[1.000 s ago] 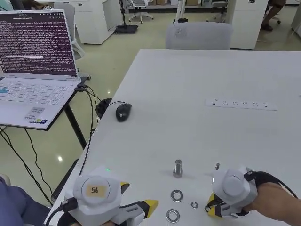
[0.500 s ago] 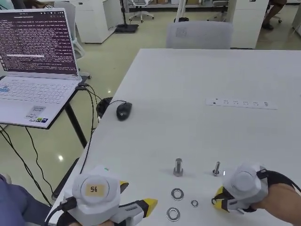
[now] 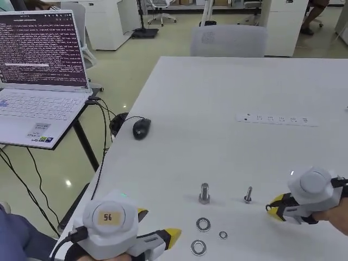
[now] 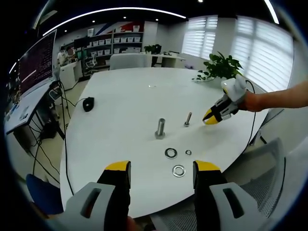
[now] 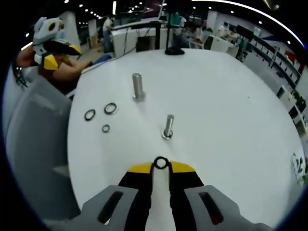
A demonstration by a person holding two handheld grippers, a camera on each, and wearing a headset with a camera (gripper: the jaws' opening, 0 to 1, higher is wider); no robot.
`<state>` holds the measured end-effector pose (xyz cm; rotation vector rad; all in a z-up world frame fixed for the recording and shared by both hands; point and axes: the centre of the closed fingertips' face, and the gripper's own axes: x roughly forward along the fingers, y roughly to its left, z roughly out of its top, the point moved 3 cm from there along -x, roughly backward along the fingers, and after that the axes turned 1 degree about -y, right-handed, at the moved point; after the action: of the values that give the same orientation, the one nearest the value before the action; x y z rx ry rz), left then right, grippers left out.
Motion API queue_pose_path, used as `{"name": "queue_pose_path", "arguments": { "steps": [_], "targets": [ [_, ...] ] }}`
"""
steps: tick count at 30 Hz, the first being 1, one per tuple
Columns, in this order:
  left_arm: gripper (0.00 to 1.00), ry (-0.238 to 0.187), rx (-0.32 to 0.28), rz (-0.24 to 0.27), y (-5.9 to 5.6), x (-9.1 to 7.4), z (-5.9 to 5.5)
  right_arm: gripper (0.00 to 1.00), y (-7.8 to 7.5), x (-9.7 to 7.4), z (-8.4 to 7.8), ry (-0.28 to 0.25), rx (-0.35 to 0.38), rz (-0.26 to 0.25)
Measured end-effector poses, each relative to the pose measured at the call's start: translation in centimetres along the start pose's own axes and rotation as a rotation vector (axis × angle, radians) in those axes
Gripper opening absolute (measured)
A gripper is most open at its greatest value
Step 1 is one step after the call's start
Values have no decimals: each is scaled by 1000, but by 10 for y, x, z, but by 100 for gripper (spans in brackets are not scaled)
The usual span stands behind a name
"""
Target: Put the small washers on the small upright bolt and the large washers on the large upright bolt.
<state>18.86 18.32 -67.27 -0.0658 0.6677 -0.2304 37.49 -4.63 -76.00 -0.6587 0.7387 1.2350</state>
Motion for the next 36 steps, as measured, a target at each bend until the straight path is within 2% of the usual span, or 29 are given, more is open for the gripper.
{"name": "queue_pose_path", "arguments": {
  "steps": [3, 8, 10, 19, 36],
  "targets": [
    [51, 0, -1, -1, 0, 0, 0, 13, -5, -1, 3, -5, 4, -7],
    [51, 2, 1, -3, -1, 1, 0, 13, -13, -3, 28, -30, -21, -17],
    [51, 4, 4, -4, -2, 2, 0, 13, -19, 1, 37, -34, -39, -7],
    [50, 7, 6, 5, 1, 1, 0, 13, -18, 14, 57, 7, -117, 32],
    [50, 11, 2, -2, 1, 2, -1, 13, -14, 20, 62, 58, -164, 61]
  ]
}}
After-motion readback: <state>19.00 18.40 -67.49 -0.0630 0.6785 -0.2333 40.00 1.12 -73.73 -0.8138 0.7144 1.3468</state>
